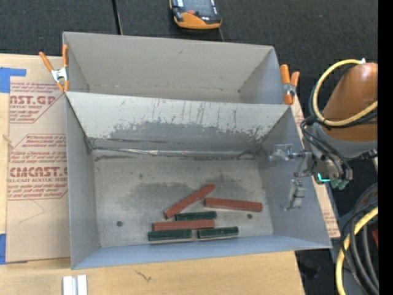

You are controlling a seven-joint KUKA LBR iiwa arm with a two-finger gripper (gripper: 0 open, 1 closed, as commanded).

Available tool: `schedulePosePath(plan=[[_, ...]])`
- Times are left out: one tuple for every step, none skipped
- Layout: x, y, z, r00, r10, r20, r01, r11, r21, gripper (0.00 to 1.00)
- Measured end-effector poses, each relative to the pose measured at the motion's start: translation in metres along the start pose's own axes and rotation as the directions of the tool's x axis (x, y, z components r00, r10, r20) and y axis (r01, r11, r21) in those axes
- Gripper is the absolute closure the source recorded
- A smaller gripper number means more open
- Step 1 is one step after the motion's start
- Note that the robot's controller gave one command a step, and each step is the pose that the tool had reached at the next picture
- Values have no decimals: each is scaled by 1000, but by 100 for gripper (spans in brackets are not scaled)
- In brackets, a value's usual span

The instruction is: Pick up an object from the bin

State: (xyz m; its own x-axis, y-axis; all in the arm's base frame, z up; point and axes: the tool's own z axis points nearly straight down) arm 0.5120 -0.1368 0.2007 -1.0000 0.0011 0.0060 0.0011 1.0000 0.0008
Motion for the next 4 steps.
schedulePosePath(plan=[[-2,1,-4,1000,-2,8,2,1000,1,0],[-12,8,71,1000,-7,12,7,1000,2,0],[-14,16,101,1000,14,2,-14,1000,-1,0],[-18,35,50,998,-58,7,58,998,1,0]])
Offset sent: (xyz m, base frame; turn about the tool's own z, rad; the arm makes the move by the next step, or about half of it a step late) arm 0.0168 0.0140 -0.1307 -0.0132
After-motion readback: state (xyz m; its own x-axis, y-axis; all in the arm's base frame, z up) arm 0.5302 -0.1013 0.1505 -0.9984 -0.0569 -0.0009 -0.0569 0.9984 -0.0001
